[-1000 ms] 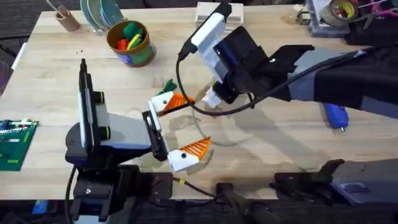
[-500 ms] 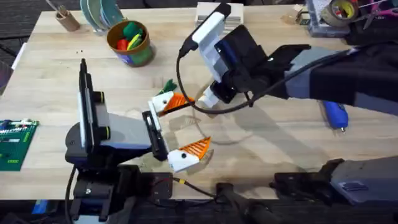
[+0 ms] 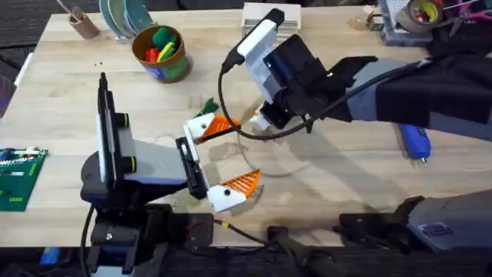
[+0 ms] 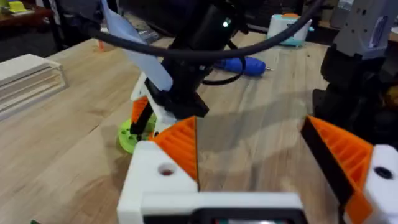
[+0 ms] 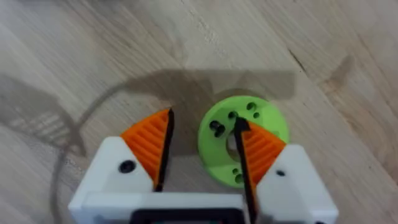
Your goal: Pick up the gripper from the table and insert it into the empty holder that is missing its gripper. Then pick up a screw, insert it into the mounting hole, and use the screwdriver to tighten it. Finally, clean up the table by picking up the vegetable and placing it into the bucket.
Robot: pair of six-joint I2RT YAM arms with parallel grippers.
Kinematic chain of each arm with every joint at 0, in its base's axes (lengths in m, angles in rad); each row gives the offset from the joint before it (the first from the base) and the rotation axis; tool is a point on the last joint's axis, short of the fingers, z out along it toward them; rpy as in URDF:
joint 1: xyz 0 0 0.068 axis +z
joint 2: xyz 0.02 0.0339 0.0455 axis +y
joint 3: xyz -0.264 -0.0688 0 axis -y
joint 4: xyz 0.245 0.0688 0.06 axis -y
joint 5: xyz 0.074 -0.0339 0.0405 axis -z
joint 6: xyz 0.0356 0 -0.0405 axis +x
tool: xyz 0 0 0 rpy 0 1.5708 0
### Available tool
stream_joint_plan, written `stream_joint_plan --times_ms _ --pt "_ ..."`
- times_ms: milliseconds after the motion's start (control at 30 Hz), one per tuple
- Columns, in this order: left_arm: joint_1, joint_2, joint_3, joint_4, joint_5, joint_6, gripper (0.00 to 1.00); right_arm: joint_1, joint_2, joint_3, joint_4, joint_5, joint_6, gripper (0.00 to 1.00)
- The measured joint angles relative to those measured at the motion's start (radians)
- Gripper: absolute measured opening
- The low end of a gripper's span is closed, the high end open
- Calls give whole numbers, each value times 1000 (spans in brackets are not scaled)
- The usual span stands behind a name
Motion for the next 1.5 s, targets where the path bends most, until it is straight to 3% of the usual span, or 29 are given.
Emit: stream_joint_plan --times_ms 233,500,900,1300,1500 --pt "0 0 0 0 0 0 993 0 1 0 0 0 0 394" --pt "0 0 0 0 0 0 993 -1 17 6 5 8 0 339" --pt "0 0 0 0 0 0 993 0 23 13 11 78 -1 15" --pt "0 0 0 0 0 0 993 0 23 13 6 98 0 12" --pt "0 0 0 0 0 0 993 0 23 39 -59 98 0 94"
